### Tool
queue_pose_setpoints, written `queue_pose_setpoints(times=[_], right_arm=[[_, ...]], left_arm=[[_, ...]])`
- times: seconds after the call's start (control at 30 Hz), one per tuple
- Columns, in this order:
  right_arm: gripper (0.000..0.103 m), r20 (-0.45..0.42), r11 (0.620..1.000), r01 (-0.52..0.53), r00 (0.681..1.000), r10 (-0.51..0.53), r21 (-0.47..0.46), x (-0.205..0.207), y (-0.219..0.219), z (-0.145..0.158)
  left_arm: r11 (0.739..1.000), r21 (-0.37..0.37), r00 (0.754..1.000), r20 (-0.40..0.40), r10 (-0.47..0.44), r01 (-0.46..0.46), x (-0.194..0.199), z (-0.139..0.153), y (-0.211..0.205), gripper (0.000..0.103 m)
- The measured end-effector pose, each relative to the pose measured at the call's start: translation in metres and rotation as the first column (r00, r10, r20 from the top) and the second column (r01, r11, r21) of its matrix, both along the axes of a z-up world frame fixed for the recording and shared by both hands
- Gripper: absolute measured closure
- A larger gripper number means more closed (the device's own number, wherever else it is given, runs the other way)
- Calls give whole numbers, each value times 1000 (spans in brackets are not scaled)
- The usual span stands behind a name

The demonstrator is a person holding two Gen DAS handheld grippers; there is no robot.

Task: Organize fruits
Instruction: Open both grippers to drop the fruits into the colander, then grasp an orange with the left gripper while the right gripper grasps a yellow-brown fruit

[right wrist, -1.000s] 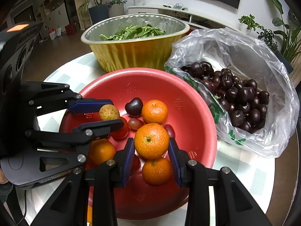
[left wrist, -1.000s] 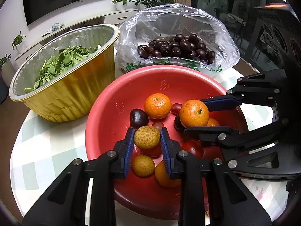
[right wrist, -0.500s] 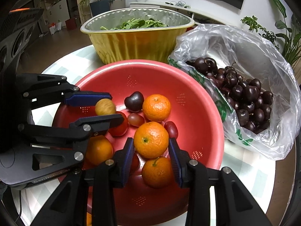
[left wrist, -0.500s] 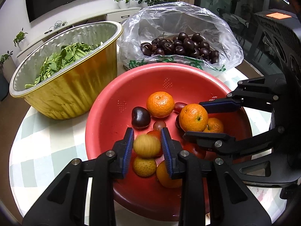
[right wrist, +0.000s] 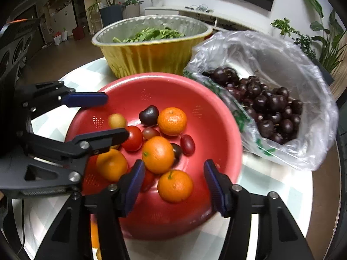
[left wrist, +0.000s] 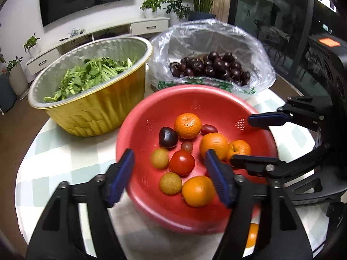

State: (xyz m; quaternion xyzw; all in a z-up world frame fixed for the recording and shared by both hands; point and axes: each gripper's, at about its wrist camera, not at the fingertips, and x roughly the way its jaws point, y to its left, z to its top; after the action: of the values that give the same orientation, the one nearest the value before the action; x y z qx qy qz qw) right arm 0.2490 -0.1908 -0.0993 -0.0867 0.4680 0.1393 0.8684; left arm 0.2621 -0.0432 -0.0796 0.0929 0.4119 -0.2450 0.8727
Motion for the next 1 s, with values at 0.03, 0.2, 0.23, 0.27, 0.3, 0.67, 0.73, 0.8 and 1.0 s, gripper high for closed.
queue_pose_setpoints(times=[0.03,0.2,0.23,0.27,0.3,0.67,0.73,0.8,1.0], right_arm=[[38,9,1000,4,1000,-4,15,-6,-3,3],[35,34,996,23,999,-26,81,-39,-12,12],[35,32,996,22,999,-25,91,-47,-13,11],[35,29,995,23,999,-26,98,-54,-14,10],[35,27,994,24,999,-27,111,-63,-16,8],[34,-62,974,73,996,-61,215,-135,-26,-32],[31,-55,975,64,997,-54,214,-141,-21,-34],[27,-40,978,44,999,-36,205,-145,-13,-34],[27,-20,984,3,1000,0,177,-141,5,-34]], left_arm=[[1000,-13,1000,12,10,-10,-5,5,3,22],[998,-57,999,35,6,-4,-30,20,11,15],[998,-58,999,42,-3,5,-39,22,12,13],[998,-57,999,47,-5,7,-44,23,14,8],[998,-56,999,53,-5,8,-54,24,16,5],[998,24,996,66,59,-60,-148,-6,43,0],[994,56,994,61,90,-93,-160,-14,48,0],[992,61,993,57,104,-107,-172,-19,52,0],[991,68,992,53,113,-116,-200,-23,62,0]])
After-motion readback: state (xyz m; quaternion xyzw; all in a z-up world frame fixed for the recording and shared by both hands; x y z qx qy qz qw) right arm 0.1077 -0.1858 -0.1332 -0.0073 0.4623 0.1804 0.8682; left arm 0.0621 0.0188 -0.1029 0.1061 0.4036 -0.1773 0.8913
